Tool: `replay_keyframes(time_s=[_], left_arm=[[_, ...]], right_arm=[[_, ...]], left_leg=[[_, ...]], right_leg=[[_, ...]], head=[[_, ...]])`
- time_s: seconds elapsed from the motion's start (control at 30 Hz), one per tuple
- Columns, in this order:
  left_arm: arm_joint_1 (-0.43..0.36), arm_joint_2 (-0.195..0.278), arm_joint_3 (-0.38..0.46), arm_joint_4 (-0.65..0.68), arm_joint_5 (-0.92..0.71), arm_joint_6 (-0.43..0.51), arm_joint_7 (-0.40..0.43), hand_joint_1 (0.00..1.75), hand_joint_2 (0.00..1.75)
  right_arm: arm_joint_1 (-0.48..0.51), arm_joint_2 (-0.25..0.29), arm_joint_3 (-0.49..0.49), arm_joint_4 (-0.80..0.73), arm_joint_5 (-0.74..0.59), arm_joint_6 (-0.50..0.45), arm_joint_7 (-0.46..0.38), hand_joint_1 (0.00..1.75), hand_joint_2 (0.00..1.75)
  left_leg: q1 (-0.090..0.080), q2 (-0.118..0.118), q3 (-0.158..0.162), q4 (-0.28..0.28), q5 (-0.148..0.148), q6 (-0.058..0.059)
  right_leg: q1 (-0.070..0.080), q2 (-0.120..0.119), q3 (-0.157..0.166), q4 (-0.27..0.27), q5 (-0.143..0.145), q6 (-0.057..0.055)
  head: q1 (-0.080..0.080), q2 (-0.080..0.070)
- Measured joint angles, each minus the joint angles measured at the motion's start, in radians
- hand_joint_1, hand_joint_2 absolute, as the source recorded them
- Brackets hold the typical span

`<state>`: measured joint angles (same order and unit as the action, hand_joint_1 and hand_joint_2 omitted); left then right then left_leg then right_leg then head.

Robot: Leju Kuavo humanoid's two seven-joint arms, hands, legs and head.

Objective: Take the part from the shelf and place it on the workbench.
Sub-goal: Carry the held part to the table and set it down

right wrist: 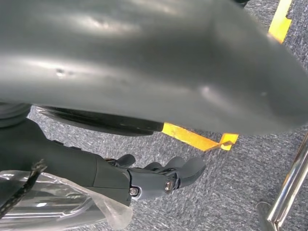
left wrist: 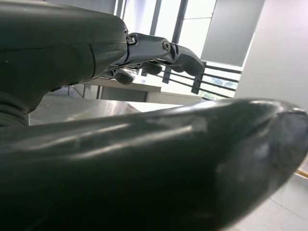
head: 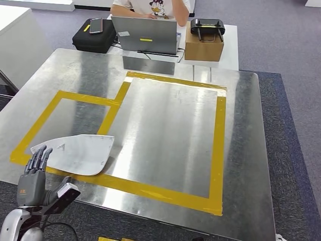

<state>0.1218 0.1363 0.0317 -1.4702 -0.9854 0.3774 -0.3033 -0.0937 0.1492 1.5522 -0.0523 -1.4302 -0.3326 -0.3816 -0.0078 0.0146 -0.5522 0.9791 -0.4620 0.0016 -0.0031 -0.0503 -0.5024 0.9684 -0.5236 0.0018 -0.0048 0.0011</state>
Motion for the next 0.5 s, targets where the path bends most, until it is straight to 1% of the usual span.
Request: replay_keyframes(time_s=[0.5], left_arm=[[0.001,-0.003,0.002,-0.005,0.0,0.0,0.0,0.0,0.0]], right_arm=[[0.0,0.0,0.0,0.0,0.0,0.0,0.0,0.0,0.0]], left_leg=[[0.0,0.0,0.0,0.0,0.0,0.0]], right_leg=[[0.0,0.0,0.0,0.0,0.0,0.0]], head=[[0.0,0.0]])
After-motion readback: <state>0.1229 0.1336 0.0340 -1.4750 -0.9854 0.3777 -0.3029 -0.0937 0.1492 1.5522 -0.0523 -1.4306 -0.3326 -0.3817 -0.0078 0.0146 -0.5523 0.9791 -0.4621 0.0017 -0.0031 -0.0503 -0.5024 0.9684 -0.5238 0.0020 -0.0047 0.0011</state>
